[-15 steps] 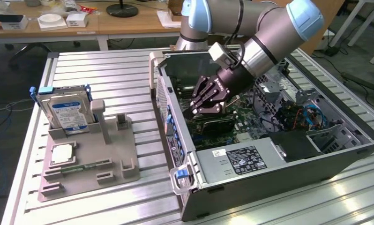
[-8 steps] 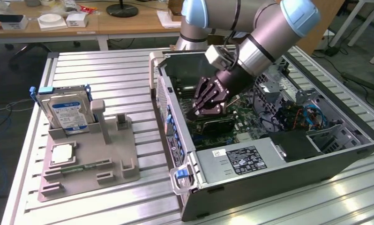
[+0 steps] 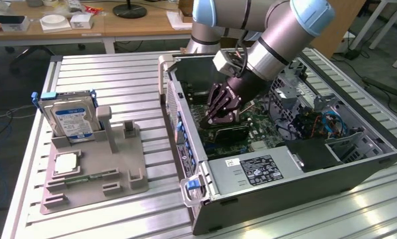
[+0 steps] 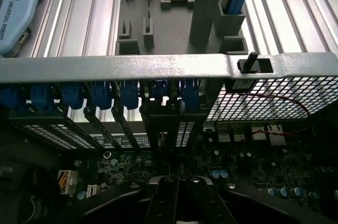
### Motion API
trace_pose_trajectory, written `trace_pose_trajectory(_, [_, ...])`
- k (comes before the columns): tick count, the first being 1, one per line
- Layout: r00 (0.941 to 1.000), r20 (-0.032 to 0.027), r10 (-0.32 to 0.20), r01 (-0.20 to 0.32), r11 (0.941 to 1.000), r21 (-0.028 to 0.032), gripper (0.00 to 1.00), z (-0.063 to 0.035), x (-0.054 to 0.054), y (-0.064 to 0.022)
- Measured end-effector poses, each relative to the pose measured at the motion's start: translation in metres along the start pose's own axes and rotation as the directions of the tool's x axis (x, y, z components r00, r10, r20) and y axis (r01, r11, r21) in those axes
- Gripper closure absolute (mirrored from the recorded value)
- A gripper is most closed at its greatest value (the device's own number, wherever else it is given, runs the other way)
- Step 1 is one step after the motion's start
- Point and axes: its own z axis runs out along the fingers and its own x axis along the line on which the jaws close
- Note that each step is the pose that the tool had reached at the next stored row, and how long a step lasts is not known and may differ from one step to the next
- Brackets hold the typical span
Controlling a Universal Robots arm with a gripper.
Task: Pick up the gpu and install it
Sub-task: 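Press down on the gpu until it lock into place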
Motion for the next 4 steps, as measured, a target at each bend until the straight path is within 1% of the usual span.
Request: trace_pose_trajectory(4, [1.0,-0.0002,0.0,0.0,1.0,0.0,0.9,-0.0001,0.0,0.0001])
